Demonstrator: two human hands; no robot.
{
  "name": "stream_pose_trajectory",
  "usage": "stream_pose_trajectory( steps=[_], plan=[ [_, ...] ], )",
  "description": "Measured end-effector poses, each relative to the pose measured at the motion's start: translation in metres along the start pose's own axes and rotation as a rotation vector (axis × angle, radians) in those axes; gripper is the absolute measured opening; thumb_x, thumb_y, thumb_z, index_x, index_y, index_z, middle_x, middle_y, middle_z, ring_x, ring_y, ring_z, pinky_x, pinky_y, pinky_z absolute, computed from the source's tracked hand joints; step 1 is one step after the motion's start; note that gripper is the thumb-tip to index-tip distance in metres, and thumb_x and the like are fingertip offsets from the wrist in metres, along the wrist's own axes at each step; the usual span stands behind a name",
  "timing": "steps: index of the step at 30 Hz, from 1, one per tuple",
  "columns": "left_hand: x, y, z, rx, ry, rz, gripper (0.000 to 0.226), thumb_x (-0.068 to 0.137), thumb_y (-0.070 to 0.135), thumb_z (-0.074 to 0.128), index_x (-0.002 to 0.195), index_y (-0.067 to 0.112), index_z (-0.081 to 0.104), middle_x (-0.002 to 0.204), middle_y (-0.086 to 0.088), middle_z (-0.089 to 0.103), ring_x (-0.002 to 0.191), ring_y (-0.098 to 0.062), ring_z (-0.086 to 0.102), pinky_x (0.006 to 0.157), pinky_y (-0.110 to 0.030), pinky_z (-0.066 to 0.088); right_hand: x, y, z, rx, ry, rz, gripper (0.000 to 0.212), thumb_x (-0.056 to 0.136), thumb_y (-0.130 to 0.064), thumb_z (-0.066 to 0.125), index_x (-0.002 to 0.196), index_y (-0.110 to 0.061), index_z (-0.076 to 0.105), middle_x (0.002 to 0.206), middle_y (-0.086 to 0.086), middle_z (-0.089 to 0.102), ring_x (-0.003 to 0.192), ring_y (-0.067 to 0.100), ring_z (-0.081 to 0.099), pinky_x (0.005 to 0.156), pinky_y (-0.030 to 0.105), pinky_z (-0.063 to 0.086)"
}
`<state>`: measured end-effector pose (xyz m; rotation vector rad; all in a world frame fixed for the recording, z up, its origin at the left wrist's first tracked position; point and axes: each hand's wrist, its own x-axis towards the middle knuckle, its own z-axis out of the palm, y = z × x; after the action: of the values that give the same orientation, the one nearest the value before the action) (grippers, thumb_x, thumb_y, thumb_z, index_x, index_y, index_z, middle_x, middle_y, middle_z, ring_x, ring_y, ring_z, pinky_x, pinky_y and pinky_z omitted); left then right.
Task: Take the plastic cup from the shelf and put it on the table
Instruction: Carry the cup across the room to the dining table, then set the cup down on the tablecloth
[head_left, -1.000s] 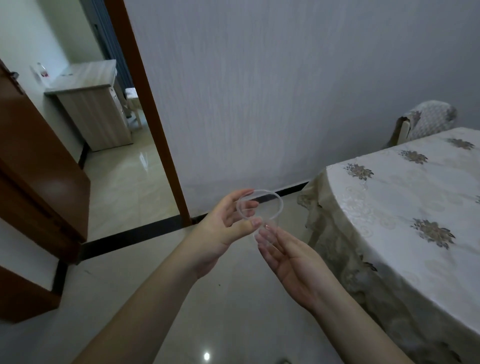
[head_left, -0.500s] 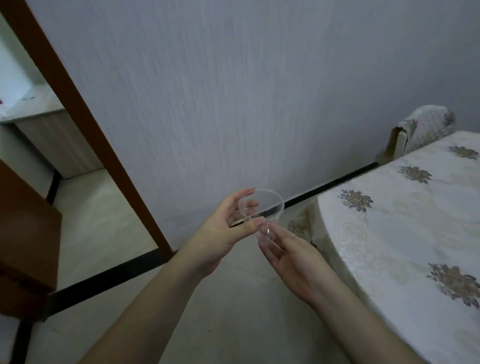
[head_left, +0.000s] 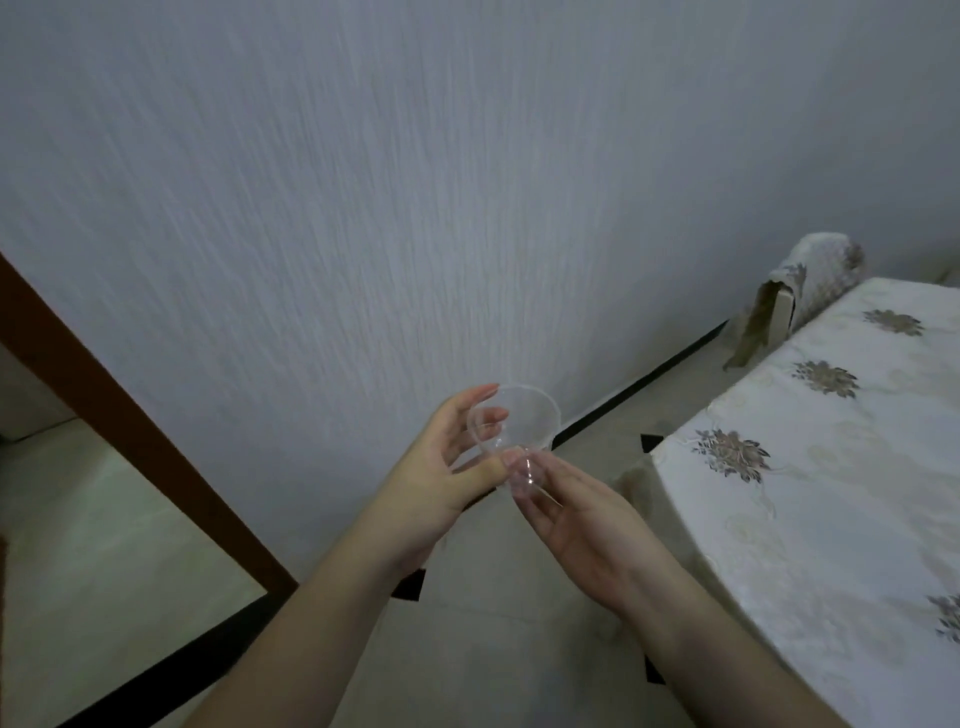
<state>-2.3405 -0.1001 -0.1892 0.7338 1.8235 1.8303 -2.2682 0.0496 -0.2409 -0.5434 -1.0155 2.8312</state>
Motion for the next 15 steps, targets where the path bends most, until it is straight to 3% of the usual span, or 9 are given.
stream_pose_trajectory(
  steps=[8, 11, 15],
  plan=[
    [0.061, -0.003, -0.056, 0.018, -0.144, -0.009, 0.061, 0.071, 0.033, 0.075, 0.127, 0.038, 0.052, 0.128, 0.007, 0.059, 0.114, 0.005, 0.055, 0.078, -0.010, 0.048, 0.051, 0.008, 0.032, 0.002, 0.083, -0.081, 0.032, 0.097, -0.014, 0.052, 0.122, 0.003, 0.060, 0.129, 0.021, 0.062, 0.115, 0.027, 0.062, 0.101, 0.037, 0.046],
    [0.083, -0.012, -0.052, 0.006, -0.216, -0.035, 0.060, 0.075, 0.033, 0.076, 0.128, 0.038, 0.051, 0.129, 0.007, 0.058, 0.116, 0.003, 0.054, 0.082, -0.012, 0.048, 0.061, 0.007, 0.021, 0.031, 0.141, -0.114, 0.033, 0.097, -0.013, 0.050, 0.126, 0.003, 0.057, 0.130, 0.020, 0.062, 0.115, 0.025, 0.062, 0.095, 0.033, 0.049],
    [0.115, -0.028, -0.029, -0.021, -0.315, -0.069, 0.058, 0.075, 0.028, 0.076, 0.127, 0.037, 0.052, 0.129, 0.005, 0.059, 0.123, -0.004, 0.053, 0.095, -0.025, 0.048, 0.067, -0.008, -0.008, 0.073, 0.202, -0.150, 0.035, 0.095, -0.017, 0.055, 0.126, -0.001, 0.058, 0.127, 0.014, 0.066, 0.114, 0.020, 0.063, 0.086, 0.026, 0.054]
  ],
)
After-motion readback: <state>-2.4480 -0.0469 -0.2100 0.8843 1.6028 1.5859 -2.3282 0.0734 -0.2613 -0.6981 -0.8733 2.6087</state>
